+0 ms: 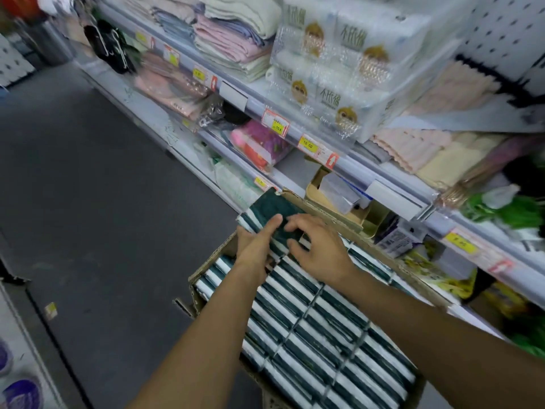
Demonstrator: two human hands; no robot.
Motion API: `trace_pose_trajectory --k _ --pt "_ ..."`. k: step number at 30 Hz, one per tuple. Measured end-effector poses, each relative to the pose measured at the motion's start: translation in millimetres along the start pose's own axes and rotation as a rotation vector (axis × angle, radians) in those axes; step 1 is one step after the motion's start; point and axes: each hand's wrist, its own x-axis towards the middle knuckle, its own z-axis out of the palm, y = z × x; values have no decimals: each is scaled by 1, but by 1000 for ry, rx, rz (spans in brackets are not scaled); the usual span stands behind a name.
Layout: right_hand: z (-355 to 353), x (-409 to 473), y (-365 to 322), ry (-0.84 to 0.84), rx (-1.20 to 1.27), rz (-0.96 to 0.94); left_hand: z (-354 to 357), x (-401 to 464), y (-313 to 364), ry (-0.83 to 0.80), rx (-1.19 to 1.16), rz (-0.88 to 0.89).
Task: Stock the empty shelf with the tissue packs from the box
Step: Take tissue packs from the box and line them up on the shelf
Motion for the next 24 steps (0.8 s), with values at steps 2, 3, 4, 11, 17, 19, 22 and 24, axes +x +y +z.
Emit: trace_pose_trajectory --k 2,3,4,11,17,19,22,24 --pt "-23 -9 -10 82 164 77 3 -15 11 -34 20 35" --pt "-36 -11 -15 142 229 134 4 -22 17 -75 30 37" --pt "-49 -13 -20 196 266 197 6 -30 23 -129 35 44" --pt "-147 -35 -68 249 676 456 55 -108 74 -581 126 121" --pt "-236 -86 -93 318 746 358 115 -186 103 -695 348 213" --pt "-267 -110 -94 371 719 367 138 -211 106 -722 413 255" --pt "-317 -153 -89 485 690 372 176 -252 98 -765 438 296" --pt "-351 -188 -82 561 716 366 204 -283 85 -788 426 311"
